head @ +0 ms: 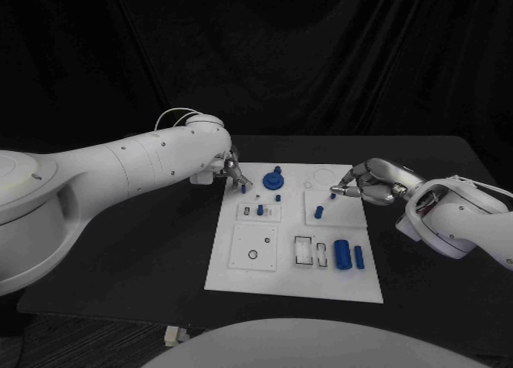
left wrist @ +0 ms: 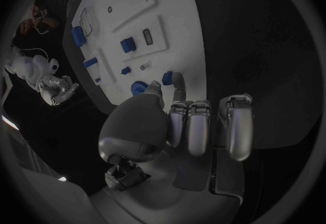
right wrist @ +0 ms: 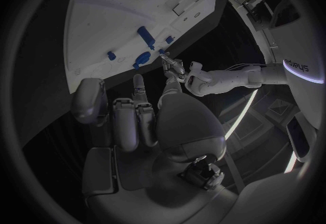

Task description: Assemble the parts on the task board

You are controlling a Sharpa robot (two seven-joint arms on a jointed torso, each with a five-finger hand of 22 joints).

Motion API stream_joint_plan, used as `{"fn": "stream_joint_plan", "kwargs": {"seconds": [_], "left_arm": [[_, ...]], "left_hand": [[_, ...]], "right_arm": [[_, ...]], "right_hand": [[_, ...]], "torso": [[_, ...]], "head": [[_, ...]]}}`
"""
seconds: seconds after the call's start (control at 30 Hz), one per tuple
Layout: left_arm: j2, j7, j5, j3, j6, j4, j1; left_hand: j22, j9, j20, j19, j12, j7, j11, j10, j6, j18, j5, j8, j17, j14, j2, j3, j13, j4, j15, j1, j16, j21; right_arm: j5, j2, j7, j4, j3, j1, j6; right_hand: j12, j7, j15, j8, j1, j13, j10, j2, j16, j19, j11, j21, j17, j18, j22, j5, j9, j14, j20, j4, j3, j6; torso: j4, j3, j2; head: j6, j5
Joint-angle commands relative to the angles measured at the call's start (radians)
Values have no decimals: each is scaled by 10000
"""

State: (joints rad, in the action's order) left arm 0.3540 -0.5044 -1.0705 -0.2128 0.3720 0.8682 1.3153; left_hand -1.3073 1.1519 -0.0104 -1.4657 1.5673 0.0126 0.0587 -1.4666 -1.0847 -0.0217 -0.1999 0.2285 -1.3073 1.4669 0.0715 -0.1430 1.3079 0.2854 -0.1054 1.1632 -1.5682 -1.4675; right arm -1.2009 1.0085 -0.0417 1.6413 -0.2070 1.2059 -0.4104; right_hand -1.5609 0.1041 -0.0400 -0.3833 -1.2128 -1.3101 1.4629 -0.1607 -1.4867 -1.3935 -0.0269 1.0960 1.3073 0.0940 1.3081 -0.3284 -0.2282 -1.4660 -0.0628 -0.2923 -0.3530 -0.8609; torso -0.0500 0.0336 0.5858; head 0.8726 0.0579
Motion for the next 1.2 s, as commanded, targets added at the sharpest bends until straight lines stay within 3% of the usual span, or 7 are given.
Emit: {"fn": "stream_joint_plan", "kwargs": {"seconds": [0.03, 0.27, 0.47, 0.5, 0.6, 0.77, 1.2], "left_arm": [[-41, 164, 5, 10, 120, -24, -45], [-90, 290, 5, 10, 34, -83, -91], [-130, 466, 5, 10, -172, -126, -104], [-135, 493, 5, 10, -205, -129, -106], [-143, 537, 5, 10, -256, -132, -107], [-154, 591, 5, 10, -309, -139, -110], [-203, 600, 6, 11, -197, -164, -116]], "left_hand": [[-2302, 5, -57, -572, 35, 34, -75, -1042, -7, -34, 40, -32, -2635, 1039, -10, -68, 2629, 4, 87, 126, -26, 47], [-2291, 7, -77, -546, 35, 61, -97, -1042, 94, -43, -153, -58, -2635, 1039, 1, -57, 2629, 3, 106, 275, -26, 88], [-2281, 3, -90, -525, 35, 61, -100, -1042, 176, -51, -750, -74, -2635, 1039, 32, 1, 2629, -1, 112, 538, -26, 122], [-2275, 0, -88, -515, 35, 56, -97, -1042, 194, -56, -970, -77, -2635, 1039, 34, 28, 2629, -3, 110, 626, -26, 142], [-2273, -2, -88, -511, 35, 52, -92, -1042, 202, -58, -1092, -78, -2635, 1039, 39, 48, 2629, -3, 107, 680, -26, 150], [-2271, -22, -69, -509, 35, 22, -64, -1042, 235, -59, -1931, -85, -2635, 1039, 10, 196, 2629, -3, 83, 998, -26, 156], [-2266, -19, -33, -506, 35, -39, -10, -1042, 155, -63, -2304, -28, -2635, 1039, -74, 404, 2629, -59, 39, 1396, -26, 172]], "right_arm": [[-24, 7, -26, 16, 5, -22, -34], [-24, 8, -33, 18, 5, -22, -25], [-24, 9, -36, 20, 5, -22, -18], [-24, 10, -37, 20, 5, -22, -17], [-24, 13, -38, 21, 5, -22, -16], [-24, 14, -45, 19, 5, -22, -5], [-24, 1, -95, 1, 5, -22, 57]], "right_hand": [[63, -57, -67, -55, 94, -2359, 888, 1, 13, -13, 62, -14, 952, 38, 1088, -2, -13, -648, 2, 17, -50, -8], [69, -56, -67, -51, 89, -2350, 881, -5, 22, -10, 62, -31, 936, 40, 1085, -8, -13, -644, 2, 20, -56, -2], [69, -56, -67, -51, 89, -2350, 881, -5, 22, -10, 62, -31, 936, 40, 1085, -8, -13, -644, 2, 20, -56, -2], [69, -56, -67, -51, 89, -2350, 881, -5, 22, -10, 62, -31, 936, 40, 1085, -8, -13, -644, 2, 20, -56, -2], [69, -56, -67, -51, 89, -2350, 881, -5, 22, -10, 62, -31, 936, 40, 1085, -8, -13, -644, 2, 20, -56, -2], [69, -56, -67, -51, 89, -2350, 881, -5, 22, -10, 62, -31, 936, 40, 1085, -8, -13, -644, 2, 20, -56, -2], [69, -56, -67, -51, 89, -2350, 881, -5, 22, -10, 62, -31, 936, 40, 1085, -8, -13, -644, 2, 20, -56, -2]], "torso": [[-3, 1, 6], [1, -3, -1], [-6, -1, -1], [-5, 0, 0], [-7, -1, 3], [-5, -1, 0], [-3, 2, -2]], "head": [[0, -1], [0, -1], [0, -11], [0, -8], [0, -16], [0, -9], [0, 7]]}}
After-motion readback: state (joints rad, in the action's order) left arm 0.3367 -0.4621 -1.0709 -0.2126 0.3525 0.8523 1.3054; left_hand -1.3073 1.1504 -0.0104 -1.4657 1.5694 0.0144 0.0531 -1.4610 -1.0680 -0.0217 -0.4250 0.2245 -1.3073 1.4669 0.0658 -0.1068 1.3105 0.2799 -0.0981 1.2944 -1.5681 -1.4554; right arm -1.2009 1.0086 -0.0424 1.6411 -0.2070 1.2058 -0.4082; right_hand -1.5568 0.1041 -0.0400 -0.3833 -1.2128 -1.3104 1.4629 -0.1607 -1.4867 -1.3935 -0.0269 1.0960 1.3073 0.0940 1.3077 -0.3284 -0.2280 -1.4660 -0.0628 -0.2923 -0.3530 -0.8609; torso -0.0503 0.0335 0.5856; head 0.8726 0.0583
